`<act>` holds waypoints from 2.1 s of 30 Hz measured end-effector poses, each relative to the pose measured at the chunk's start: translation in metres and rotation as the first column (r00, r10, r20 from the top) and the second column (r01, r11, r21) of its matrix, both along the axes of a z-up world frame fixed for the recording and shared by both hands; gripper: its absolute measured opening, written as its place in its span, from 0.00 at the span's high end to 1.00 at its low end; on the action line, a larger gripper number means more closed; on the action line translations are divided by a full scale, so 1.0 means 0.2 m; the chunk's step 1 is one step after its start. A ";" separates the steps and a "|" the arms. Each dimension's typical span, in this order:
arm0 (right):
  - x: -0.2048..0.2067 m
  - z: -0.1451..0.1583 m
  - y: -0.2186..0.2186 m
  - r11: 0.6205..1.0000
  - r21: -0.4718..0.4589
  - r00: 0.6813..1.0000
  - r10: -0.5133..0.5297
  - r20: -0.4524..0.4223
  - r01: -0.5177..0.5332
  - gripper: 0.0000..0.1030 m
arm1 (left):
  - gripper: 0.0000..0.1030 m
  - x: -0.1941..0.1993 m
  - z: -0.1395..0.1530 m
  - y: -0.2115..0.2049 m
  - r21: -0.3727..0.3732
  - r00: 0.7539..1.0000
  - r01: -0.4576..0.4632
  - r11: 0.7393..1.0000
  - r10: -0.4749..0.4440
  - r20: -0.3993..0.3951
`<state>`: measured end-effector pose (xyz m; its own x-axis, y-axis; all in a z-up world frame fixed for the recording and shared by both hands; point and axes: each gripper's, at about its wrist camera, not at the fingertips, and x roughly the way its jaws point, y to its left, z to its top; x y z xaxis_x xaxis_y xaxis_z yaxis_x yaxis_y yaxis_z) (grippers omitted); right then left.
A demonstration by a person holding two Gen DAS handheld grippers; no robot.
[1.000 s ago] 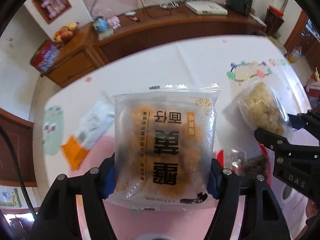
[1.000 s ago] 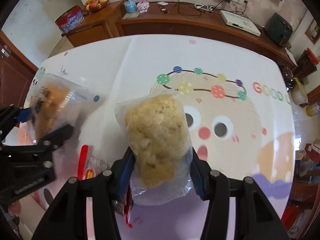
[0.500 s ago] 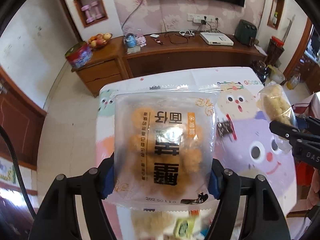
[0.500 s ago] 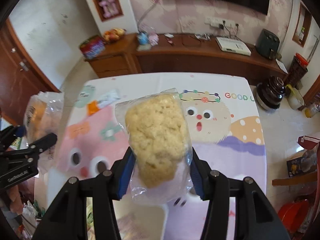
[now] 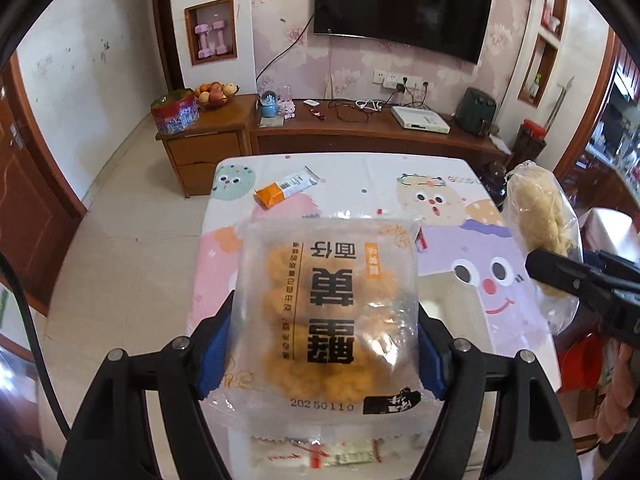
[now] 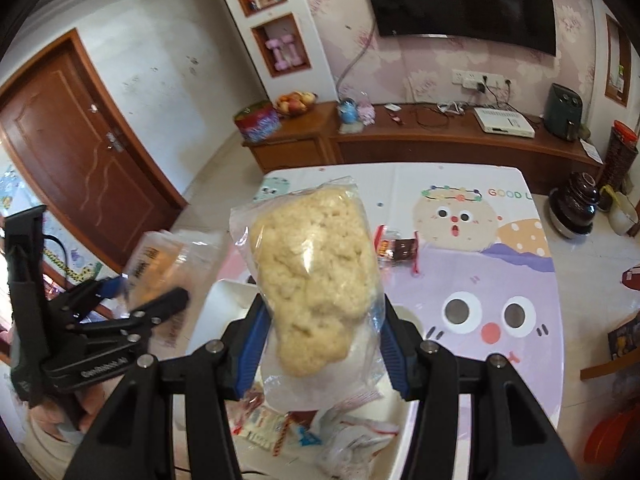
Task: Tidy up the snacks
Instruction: 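Carry the bread-puff pack and rice-cake bag into the white tray and open both tools, then move both open tools back over the remaining snacks on the table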
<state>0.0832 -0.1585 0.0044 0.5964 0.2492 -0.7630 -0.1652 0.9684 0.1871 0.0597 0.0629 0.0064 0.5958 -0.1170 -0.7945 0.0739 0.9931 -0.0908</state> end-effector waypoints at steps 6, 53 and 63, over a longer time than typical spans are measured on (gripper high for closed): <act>-0.15 -0.04 0.05 1.000 0.002 0.999 0.018 0.036 -0.018 0.49 | 0.26 -0.11 -0.08 -0.02 -0.014 0.999 -0.031 0.999 0.032 0.030; -0.14 -0.58 0.16 0.999 -0.039 0.965 -0.036 -0.260 0.026 0.43 | 0.11 -0.18 -0.53 -0.02 0.047 0.989 -0.108 0.993 0.113 -0.100; -0.15 -0.59 0.15 0.998 -0.046 0.964 -0.041 -0.262 0.029 0.43 | 0.11 -0.18 -0.52 -0.02 0.047 0.988 -0.108 0.993 0.113 -0.106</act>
